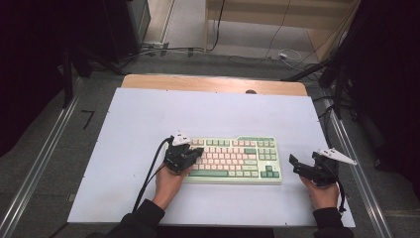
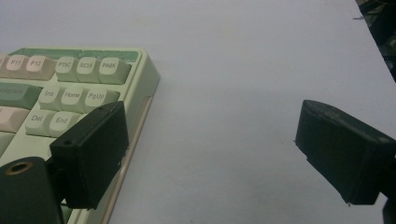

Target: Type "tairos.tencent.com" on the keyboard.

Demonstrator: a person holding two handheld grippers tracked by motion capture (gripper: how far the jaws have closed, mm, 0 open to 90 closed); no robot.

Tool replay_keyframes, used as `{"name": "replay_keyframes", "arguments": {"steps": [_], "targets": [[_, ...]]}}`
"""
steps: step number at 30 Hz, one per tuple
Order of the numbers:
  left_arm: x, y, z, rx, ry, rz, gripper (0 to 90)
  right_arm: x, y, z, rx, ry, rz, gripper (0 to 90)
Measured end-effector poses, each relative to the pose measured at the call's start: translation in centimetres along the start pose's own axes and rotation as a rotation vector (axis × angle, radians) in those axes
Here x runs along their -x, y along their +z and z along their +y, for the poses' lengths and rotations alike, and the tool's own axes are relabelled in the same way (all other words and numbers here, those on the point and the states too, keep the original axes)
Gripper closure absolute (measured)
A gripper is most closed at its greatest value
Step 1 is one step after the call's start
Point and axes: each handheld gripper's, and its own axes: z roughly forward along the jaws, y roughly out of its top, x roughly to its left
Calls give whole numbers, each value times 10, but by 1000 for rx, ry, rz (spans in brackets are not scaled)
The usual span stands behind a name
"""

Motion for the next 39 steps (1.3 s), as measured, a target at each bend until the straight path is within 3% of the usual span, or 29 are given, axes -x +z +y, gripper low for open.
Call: {"name": "replay_keyframes", "arguments": {"steps": [14, 23, 31, 32, 36, 39], "targets": [[6, 4, 3, 0, 14, -15, 900, 0, 0, 0, -1, 2, 0, 81], [7, 8, 3, -27, 29, 10, 900, 0, 1, 0, -1, 1, 1, 81], [7, 9, 3, -35, 17, 11, 900, 0, 0, 0, -3, 1, 1, 81], [7, 11, 2, -57, 19, 10, 900, 0, 1, 0, -2, 1, 1, 81], [7, 11, 3, -52, 13, 6, 900, 0, 0, 0, -2, 2, 1, 81], [5, 0, 7, 4, -3, -13, 879, 0, 0, 0, -1, 2, 2, 81]]}}
